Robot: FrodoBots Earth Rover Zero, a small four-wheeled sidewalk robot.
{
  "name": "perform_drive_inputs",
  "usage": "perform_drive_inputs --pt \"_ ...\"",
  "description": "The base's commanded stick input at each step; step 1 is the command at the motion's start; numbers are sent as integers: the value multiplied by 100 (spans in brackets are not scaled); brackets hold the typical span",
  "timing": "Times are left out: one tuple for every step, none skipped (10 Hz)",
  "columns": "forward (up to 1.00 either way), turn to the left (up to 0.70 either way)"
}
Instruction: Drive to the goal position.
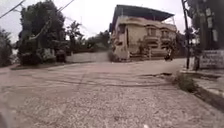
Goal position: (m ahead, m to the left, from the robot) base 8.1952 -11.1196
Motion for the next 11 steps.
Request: perform_drive_inputs --pt "100 2" --pt "100 2" --pt "100 2" --pt "100 2" --pt "100 2" --pt "100 2" --pt "100 -8" --pt "100 -24" --pt "100 -38" --pt "100 -38" --pt "100 -38"
